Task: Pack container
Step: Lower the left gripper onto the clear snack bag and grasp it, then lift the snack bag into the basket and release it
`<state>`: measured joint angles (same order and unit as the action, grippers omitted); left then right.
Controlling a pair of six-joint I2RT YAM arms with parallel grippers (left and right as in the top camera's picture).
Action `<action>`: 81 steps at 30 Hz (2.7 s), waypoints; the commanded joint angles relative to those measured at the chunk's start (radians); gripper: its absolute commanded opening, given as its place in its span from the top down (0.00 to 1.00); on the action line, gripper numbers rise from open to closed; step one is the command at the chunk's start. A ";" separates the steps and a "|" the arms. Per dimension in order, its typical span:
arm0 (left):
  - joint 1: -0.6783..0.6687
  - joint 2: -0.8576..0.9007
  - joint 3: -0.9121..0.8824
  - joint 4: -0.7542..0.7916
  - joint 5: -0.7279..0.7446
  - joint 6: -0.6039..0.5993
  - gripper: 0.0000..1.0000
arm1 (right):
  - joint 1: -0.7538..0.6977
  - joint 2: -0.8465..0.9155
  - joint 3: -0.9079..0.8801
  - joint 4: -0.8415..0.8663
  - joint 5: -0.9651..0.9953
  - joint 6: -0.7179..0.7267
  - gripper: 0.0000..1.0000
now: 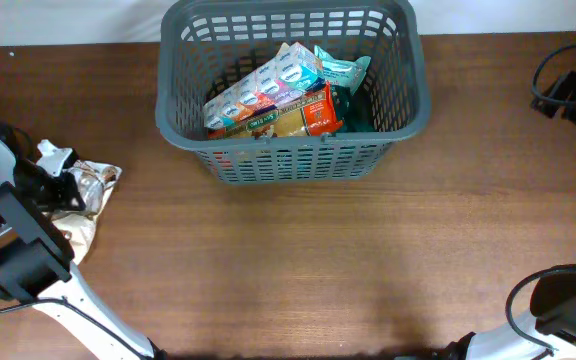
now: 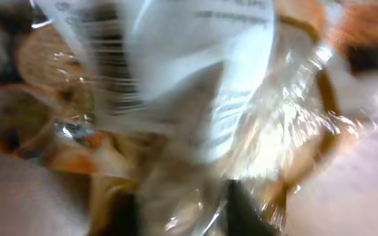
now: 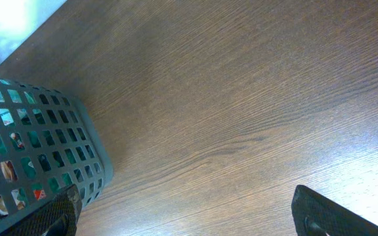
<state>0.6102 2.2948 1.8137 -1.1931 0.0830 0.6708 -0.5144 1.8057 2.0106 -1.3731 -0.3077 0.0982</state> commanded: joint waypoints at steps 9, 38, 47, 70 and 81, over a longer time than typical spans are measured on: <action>0.000 0.044 0.045 -0.062 0.124 0.021 0.98 | 0.004 -0.011 -0.002 -0.008 0.005 0.000 0.01; -0.555 -0.254 1.321 -0.192 0.459 0.063 0.98 | 0.004 -0.011 -0.002 -0.011 0.005 0.000 0.01; -0.910 -0.224 1.162 -0.398 0.122 0.274 0.99 | 0.004 -0.011 -0.002 -0.010 0.005 0.000 0.01; -1.003 -0.119 0.791 -0.296 -0.054 -0.051 0.01 | 0.004 -0.011 -0.002 -0.011 0.005 0.000 0.01; -0.810 -0.260 1.030 -0.315 -0.109 -0.455 0.01 | 0.005 -0.011 -0.001 0.004 -0.003 -0.002 0.01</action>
<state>-0.2855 2.1418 2.7827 -1.5036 -0.0002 0.3927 -0.5144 1.8057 2.0106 -1.3659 -0.3080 0.0982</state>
